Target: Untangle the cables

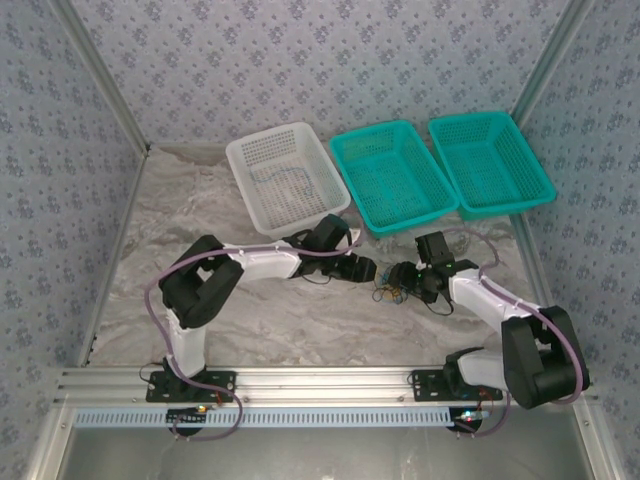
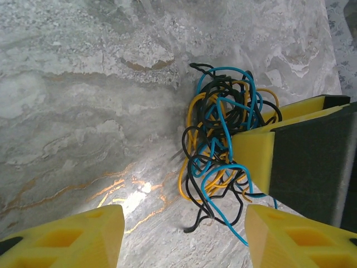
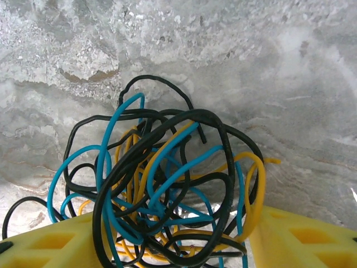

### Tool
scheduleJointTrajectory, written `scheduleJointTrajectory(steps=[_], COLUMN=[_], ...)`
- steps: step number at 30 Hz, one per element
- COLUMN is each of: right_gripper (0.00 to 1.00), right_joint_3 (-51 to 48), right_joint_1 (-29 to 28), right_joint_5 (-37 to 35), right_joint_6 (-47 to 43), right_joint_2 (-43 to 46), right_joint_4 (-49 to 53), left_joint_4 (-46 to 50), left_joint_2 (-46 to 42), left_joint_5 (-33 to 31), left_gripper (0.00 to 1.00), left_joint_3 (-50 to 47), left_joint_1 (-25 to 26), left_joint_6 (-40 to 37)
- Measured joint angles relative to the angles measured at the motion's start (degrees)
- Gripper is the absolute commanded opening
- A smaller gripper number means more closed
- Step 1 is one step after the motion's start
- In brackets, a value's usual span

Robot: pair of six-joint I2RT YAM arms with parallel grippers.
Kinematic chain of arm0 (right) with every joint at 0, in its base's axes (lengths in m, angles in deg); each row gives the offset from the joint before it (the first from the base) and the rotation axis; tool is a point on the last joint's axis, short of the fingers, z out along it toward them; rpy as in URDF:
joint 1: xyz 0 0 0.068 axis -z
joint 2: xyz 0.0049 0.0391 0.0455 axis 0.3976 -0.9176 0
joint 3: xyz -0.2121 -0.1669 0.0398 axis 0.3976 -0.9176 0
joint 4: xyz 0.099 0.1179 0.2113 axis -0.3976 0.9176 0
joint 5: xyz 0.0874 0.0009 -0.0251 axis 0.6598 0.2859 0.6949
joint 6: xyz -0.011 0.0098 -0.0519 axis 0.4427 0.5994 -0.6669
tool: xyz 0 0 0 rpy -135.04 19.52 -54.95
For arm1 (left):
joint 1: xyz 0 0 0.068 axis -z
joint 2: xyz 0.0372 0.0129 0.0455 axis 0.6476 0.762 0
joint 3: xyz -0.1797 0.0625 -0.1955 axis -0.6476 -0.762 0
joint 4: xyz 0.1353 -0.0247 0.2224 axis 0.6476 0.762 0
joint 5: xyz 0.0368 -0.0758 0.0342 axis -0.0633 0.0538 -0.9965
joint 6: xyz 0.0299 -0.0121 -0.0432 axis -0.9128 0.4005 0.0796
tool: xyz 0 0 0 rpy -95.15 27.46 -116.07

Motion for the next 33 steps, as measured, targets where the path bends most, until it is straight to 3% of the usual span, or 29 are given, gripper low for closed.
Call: scheduleJointTrajectory(steps=[5,13,20,22,24,30,33], right_gripper=[0.61,0.61,0.61,0.63,0.68,0.83,0.84], right_joint_3=[0.0,0.0,-0.8,-1.1,-1.4,-1.4,-1.2], right_joint_1=[0.0,0.0,0.0,0.0,0.0,0.0,-0.9], right_joint_5=[0.0,0.0,0.0,0.0,0.0,0.2,0.5], right_joint_6=[0.1,0.3,0.5,0.7,0.9,0.3,-2.1], right_joint_2=[-0.3,-0.3,0.7,1.4,2.8,10.8,15.6], right_joint_4=[-0.7,-1.0,-1.2,-1.2,-1.2,-0.5,-0.6], left_joint_4=[0.5,2.1,3.9,4.2,4.5,4.4,4.7], left_joint_2=[1.7,4.2,6.0,6.0,6.0,4.4,0.4], left_joint_5=[1.5,2.3,2.4,2.4,2.2,-0.7,-2.4], left_gripper=[0.46,0.44,0.15,0.11,0.0,0.0,0.0], left_joint_3=[2.5,5.3,5.7,5.7,5.7,4.7,2.8], left_joint_1=[0.4,1.0,1.0,1.0,1.0,1.0,1.0], left_joint_6=[-0.2,-0.2,0.2,0.0,0.0,-0.5,-1.1])
